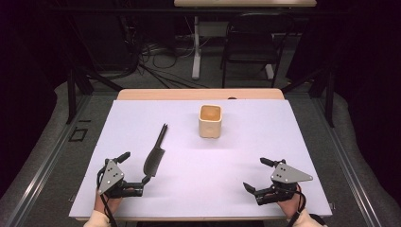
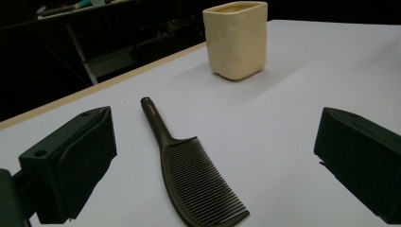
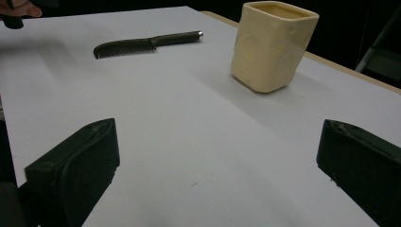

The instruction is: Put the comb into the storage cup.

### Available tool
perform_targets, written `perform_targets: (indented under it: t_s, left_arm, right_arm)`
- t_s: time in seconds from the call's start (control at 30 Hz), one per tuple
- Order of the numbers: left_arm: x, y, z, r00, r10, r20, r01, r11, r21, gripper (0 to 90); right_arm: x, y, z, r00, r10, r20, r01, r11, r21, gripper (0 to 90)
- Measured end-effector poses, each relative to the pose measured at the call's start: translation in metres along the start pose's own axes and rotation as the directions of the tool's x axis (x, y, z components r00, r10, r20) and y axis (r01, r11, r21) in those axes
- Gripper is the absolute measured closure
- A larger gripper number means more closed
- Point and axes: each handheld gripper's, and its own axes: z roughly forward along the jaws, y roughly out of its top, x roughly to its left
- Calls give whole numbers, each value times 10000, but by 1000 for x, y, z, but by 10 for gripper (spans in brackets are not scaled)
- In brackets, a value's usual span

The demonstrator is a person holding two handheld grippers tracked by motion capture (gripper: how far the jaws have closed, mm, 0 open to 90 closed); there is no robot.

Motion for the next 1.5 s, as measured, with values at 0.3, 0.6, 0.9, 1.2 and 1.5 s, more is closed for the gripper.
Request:
perform_targets:
  t_s: [0.3, 0.6, 0.9, 1.2, 1.5]
  left_arm:
    - [0, 2, 2, 10000, -58, 0, 58, 9999, 141, 0]
    - [-2, 8, 8, 9994, -326, -108, 330, 9990, 305, 0]
    - [1, 13, 20, 9991, -408, -134, 417, 9966, 712, 1]
    - [6, 17, 27, 9975, -606, -354, 635, 9941, 877, 0]
    - [9, 22, 39, 9958, -741, -536, 798, 9903, 1134, 0]
  right_arm:
    - [0, 0, 0, 10000, 18, 0, -18, 10000, -3, 0]
    - [0, -1, 1, 10000, 52, -77, -51, 10000, 71, 0]
    - [0, -1, 2, 9999, 74, -88, -73, 9999, 104, 0]
    - [0, -1, 3, 9999, 42, -116, -40, 9999, 150, 0]
    - [0, -1, 3, 9999, 53, -112, -51, 9998, 195, 0]
